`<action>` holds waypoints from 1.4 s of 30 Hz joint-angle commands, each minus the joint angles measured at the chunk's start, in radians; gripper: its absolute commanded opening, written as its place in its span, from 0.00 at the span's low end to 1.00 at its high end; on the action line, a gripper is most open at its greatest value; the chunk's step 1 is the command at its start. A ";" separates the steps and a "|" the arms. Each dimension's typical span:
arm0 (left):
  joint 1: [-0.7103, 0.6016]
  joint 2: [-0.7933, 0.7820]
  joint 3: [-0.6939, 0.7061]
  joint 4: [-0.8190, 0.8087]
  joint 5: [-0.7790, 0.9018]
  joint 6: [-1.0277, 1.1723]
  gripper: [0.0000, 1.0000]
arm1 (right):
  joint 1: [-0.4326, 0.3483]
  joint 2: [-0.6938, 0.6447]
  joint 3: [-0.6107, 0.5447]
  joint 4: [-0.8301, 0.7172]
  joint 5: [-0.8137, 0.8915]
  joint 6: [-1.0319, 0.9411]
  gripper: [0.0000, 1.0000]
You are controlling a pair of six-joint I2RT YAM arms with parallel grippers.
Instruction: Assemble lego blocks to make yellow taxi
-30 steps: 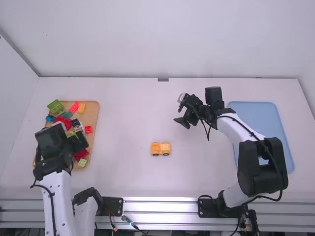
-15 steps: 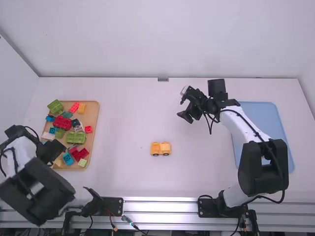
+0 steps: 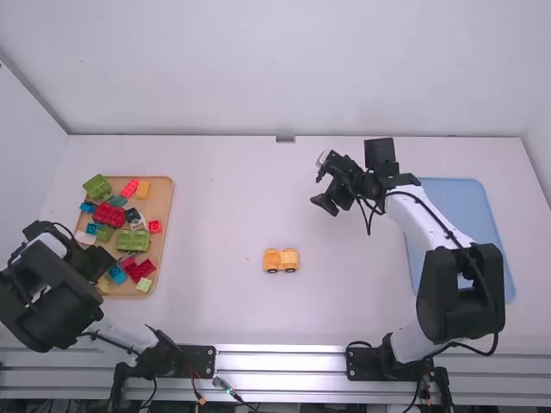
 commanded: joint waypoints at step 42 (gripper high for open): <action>-0.001 -0.200 -0.173 0.096 -0.137 -0.120 0.59 | -0.003 -0.005 0.023 -0.008 -0.002 0.009 0.99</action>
